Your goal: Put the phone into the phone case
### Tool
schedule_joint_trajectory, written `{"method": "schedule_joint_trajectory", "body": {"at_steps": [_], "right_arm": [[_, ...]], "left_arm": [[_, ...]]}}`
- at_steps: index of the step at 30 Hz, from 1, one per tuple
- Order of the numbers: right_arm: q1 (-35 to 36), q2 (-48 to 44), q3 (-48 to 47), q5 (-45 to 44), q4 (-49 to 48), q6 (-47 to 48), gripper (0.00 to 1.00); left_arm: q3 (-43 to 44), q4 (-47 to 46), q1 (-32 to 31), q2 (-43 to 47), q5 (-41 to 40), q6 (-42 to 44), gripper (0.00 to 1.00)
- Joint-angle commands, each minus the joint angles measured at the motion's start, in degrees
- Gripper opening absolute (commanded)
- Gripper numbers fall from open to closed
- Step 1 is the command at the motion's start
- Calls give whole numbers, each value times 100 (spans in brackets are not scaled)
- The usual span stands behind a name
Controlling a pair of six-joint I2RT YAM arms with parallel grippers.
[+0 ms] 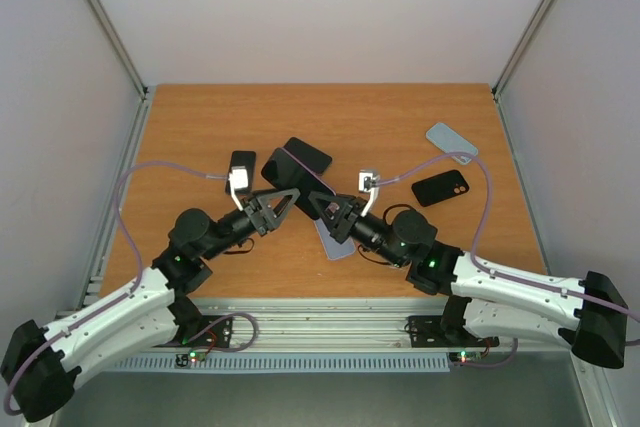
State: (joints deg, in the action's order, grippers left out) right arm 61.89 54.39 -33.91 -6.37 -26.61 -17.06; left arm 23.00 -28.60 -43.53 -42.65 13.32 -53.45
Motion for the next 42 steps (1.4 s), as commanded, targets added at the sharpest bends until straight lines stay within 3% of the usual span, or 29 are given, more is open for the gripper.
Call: {"method": "schedule_joint_trajectory", "body": {"at_steps": [1, 13, 22, 29, 35, 42], "right_arm": [[235, 127, 38, -512, -1180, 17, 1], [333, 366, 244, -613, -2061, -99, 1], [333, 302, 320, -663, -1991, -223, 5], [333, 80, 358, -715, -1661, 25, 35], [272, -171, 186, -516, -782, 431, 63], [-362, -753, -231, 417, 1022, 887, 72]], "left_arm": [[-78, -904, -18, -15, 66, -167, 53], [-484, -2450, -16, -353, 356, -772, 23], [-561, -2991, -26, -371, 505, -661, 1], [-709, -2883, -19, -180, 323, -519, 0], [-635, -1886, 6, 312, 247, -72, 0], [-29, -8, 206, 798, 968, 598, 0]]}}
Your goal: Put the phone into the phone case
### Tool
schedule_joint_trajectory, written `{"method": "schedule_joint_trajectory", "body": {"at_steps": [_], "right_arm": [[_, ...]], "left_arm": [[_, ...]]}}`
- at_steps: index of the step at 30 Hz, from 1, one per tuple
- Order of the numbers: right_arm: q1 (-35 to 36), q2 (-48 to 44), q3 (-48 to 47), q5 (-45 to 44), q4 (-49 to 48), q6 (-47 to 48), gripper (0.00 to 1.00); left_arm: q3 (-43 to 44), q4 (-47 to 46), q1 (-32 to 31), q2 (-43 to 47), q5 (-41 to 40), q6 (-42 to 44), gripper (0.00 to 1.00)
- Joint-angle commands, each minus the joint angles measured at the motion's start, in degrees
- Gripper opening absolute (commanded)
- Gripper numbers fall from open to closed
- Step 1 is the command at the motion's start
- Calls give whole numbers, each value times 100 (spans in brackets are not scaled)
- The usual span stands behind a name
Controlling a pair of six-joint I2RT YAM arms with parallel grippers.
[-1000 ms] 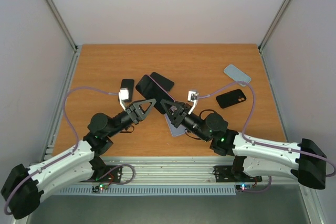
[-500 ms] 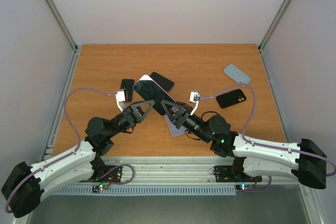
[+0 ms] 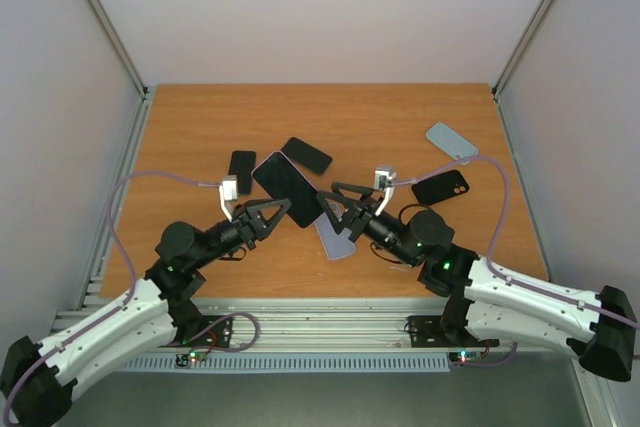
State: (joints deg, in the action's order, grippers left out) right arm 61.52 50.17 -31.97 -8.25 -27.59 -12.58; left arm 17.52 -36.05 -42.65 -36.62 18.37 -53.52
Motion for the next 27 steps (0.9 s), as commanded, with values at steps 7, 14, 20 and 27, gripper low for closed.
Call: {"method": "schedule_joint_trajectory", "body": {"at_steps": [7, 14, 20, 27], "right_arm": [[-1104, -538, -1310, 2194, 3263, 1098, 71], [-1174, -410, -1656, 3018, 4078, 1673, 68], [-1170, -37, -1768, 3413, 4097, 1715, 60], [-1173, 155, -1761, 3917, 3826, 1689, 53]], "left_arm": [[995, 1053, 540, -176, 1842, 693, 1], [1111, 821, 638, -462, 2610, 655, 0], [1114, 463, 638, -575, 2984, 613, 0], [1091, 330, 636, -682, 3259, 565, 0]]}}
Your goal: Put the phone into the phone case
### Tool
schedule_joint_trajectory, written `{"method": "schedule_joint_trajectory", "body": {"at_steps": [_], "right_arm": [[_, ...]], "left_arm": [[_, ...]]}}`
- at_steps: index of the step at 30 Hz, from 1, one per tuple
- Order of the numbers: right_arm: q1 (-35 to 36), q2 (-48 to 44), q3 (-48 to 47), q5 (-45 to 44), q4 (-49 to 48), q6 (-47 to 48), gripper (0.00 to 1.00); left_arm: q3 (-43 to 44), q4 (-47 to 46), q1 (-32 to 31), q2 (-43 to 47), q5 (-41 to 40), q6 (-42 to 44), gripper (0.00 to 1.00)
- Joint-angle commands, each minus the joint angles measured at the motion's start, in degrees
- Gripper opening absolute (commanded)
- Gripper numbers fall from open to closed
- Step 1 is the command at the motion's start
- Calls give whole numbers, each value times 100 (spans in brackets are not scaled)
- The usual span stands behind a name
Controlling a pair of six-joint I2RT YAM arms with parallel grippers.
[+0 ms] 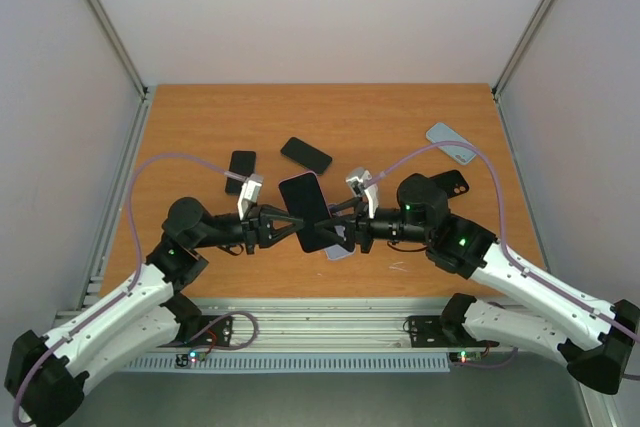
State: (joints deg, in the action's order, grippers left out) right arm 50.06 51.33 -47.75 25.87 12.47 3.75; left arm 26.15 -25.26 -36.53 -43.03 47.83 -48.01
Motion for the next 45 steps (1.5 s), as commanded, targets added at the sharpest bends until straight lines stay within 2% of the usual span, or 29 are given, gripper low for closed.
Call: {"method": "schedule_joint_trajectory", "body": {"at_steps": [1, 19, 22, 28, 31, 33, 37, 45], "right_arm": [[-25, 66, -190, 573, -202, 51, 51], [-38, 77, -200, 1006, -471, -104, 32], [-77, 86, -200, 1061, -502, -161, 25], [-269, 196, -166, 1189, -502, -275, 3], [-330, 232, -148, 1235, -480, -283, 1], [-350, 245, -159, 1199, -413, -263, 1], [-464, 283, -165, 1131, -196, -209, 1], [-901, 610, -289, 957, 581, 13, 1]], "left_arm": [[224, -774, 25, -76, 344, 26, 0], [170, -536, 19, -138, 690, 361, 0], [125, -543, 6, -128, 707, 418, 1], [49, -290, 6, -149, 515, 593, 0], [14, -37, 12, -148, 304, 768, 1], [-12, 99, 6, -136, 173, 838, 7], [-22, 638, 9, 6, -246, 1059, 28], [88, 2208, 15, 413, -1640, 1612, 56]]}}
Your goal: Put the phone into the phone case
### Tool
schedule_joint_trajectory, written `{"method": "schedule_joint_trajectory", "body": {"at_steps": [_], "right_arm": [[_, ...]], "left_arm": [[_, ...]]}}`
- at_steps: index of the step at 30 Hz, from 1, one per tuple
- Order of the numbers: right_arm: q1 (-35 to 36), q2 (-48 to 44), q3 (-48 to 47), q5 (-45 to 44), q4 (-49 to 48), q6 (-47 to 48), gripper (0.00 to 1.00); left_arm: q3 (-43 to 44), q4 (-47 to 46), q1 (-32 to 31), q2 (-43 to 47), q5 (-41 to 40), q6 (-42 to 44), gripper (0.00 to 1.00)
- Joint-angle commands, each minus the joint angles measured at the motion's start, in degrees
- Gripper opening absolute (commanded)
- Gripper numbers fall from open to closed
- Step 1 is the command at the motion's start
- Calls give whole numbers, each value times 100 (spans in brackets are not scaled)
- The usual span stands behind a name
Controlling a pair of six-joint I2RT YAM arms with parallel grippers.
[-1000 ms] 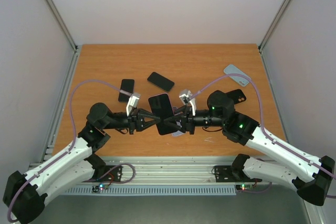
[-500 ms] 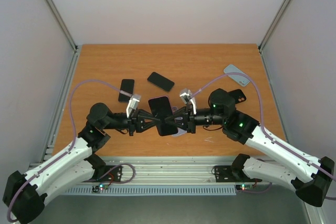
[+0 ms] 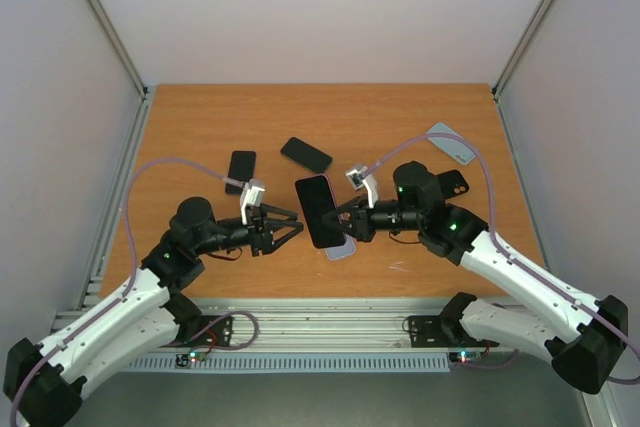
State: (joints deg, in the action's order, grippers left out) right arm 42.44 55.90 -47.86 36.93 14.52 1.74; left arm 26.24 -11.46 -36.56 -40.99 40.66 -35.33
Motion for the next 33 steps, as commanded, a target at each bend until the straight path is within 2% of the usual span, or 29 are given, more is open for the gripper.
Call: {"method": "schedule_joint_trajectory", "body": {"at_steps": [1, 3, 6, 7, 12, 18, 24, 33], "right_arm": [[-176, 241, -308, -200, 490, 249, 1], [-241, 447, -360, -294, 683, 298, 1], [-355, 737, -395, -388, 866, 372, 1], [-400, 836, -392, -403, 900, 384, 1], [-605, 1429, -402, -468, 957, 431, 1], [-860, 2053, -403, -500, 944, 479, 1], [-1068, 2650, -391, -413, 831, 521, 1], [-1249, 3235, -309, -110, 521, 497, 1]], "left_arm": [[60, 929, 16, 253, -1084, 343, 58], [44, 1203, 15, 330, -1478, 306, 71], [96, 1764, 18, 425, -2059, 303, 98], [123, 1915, 19, 458, -2216, 336, 99], [284, 2633, 19, 505, -3128, 324, 99], [758, 3297, 9, -40, -3600, 517, 99], [925, 3020, -68, -1210, -3340, 548, 99], [957, 1960, -394, -2706, -3281, -463, 99]]}}
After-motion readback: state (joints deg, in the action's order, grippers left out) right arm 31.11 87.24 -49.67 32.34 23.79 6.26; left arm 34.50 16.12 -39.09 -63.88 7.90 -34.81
